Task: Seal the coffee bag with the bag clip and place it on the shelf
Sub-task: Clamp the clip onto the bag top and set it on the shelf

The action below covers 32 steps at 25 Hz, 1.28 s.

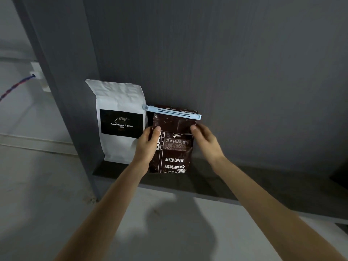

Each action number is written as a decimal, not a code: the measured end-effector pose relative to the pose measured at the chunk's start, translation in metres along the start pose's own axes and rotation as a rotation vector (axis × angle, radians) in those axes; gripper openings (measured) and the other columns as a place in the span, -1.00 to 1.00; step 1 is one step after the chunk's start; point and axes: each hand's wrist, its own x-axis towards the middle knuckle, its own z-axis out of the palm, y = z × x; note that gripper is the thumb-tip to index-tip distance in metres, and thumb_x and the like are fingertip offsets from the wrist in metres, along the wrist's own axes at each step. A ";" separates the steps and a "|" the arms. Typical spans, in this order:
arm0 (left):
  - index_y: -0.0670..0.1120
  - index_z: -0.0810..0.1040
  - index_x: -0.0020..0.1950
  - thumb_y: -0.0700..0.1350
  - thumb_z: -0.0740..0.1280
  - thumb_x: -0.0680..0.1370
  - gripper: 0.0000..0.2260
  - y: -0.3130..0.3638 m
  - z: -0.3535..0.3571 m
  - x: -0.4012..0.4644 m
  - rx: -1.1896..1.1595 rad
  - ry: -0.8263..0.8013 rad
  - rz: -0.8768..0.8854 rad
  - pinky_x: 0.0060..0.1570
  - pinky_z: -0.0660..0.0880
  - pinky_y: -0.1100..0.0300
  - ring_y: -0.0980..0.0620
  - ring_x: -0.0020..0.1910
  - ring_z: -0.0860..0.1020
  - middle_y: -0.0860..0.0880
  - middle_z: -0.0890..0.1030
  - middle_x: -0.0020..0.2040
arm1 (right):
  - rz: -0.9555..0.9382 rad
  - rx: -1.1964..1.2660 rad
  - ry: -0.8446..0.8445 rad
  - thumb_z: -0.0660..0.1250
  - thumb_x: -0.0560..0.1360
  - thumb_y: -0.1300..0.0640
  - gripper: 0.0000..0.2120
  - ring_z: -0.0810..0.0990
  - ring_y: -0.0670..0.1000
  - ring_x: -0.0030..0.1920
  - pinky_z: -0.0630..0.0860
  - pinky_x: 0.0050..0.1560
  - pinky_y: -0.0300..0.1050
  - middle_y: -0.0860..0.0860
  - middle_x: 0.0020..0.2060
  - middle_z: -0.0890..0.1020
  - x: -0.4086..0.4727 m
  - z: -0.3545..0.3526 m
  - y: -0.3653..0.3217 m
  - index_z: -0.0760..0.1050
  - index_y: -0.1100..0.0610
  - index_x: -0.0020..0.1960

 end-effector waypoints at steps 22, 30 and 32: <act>-0.04 0.37 0.27 -0.01 0.22 0.52 -0.67 -0.043 -0.003 -0.028 0.115 0.010 0.024 0.18 0.45 0.02 0.00 0.17 0.49 -0.08 0.52 0.21 | 0.115 -0.038 0.121 0.29 0.40 -0.13 -0.50 0.54 0.07 0.12 0.50 0.18 0.12 0.12 0.18 0.54 -0.022 0.025 0.035 0.34 0.03 0.27; -0.11 0.38 0.24 -0.08 0.22 0.53 -0.71 -0.034 -0.004 -0.028 0.262 -0.022 0.109 -0.06 0.40 0.34 0.05 0.09 0.48 -0.10 0.53 0.14 | 0.106 -0.135 0.058 0.23 0.46 -0.08 -0.52 0.49 0.05 0.19 0.44 0.23 0.00 0.10 0.23 0.50 -0.029 0.018 0.025 0.28 0.05 0.32; -0.13 0.33 0.29 -0.08 0.21 0.53 -0.66 -0.028 -0.003 -0.033 0.280 -0.038 0.101 -0.01 0.39 0.33 0.04 0.13 0.46 -0.12 0.50 0.20 | 0.096 -0.189 0.003 0.21 0.48 -0.05 -0.48 0.44 0.05 0.26 0.37 0.23 -0.06 0.09 0.30 0.44 -0.036 0.012 0.023 0.18 0.05 0.38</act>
